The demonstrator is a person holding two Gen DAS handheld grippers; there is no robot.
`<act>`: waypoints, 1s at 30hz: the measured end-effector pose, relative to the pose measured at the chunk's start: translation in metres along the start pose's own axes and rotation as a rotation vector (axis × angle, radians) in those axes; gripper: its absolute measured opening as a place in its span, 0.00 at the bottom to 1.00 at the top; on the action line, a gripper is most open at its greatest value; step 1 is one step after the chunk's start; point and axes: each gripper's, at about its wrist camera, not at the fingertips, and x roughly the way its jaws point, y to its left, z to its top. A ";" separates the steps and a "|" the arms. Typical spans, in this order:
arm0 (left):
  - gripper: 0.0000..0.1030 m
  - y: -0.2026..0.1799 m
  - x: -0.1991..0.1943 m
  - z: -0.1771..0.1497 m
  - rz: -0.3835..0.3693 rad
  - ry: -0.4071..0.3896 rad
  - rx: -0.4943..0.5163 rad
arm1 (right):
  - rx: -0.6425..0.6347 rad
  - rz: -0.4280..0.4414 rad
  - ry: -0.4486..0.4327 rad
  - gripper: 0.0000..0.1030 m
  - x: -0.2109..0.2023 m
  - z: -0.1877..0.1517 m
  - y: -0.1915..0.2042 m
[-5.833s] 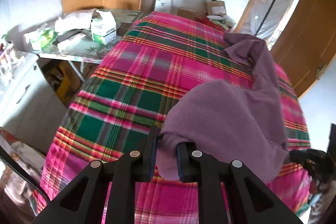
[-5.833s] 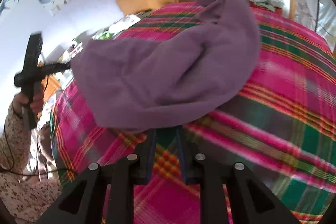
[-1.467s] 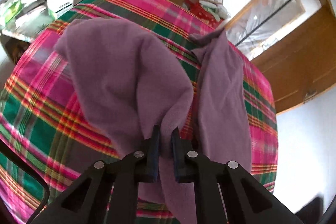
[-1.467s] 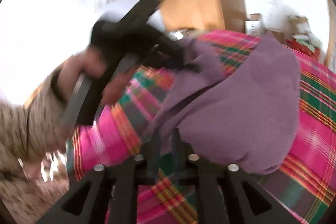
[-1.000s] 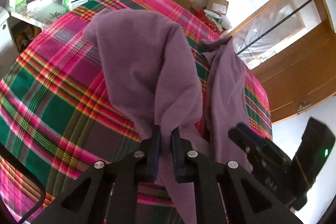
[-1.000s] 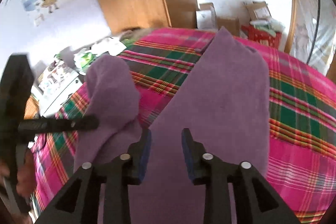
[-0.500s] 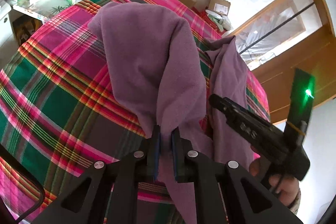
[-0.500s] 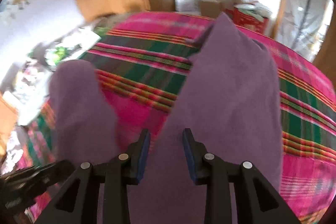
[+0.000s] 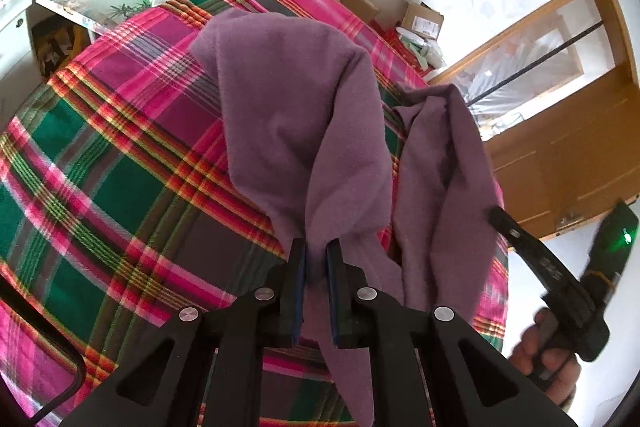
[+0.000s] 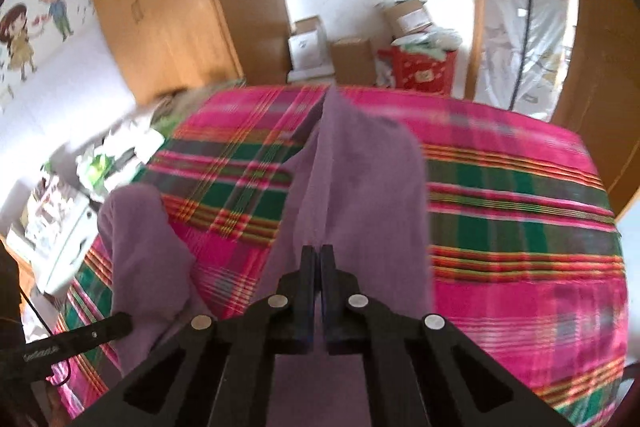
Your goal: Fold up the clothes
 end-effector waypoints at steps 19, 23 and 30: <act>0.10 -0.005 -0.007 -0.015 0.032 -0.037 -0.032 | 0.239 -0.080 -0.134 0.02 -0.112 -0.087 -0.094; 0.10 -0.009 -0.011 -0.019 0.040 -0.043 -0.014 | 0.299 -0.104 -0.126 0.02 -0.117 -0.113 -0.111; 0.10 -0.012 -0.014 -0.026 0.034 -0.030 0.000 | 0.344 -0.142 -0.082 0.02 -0.120 -0.157 -0.129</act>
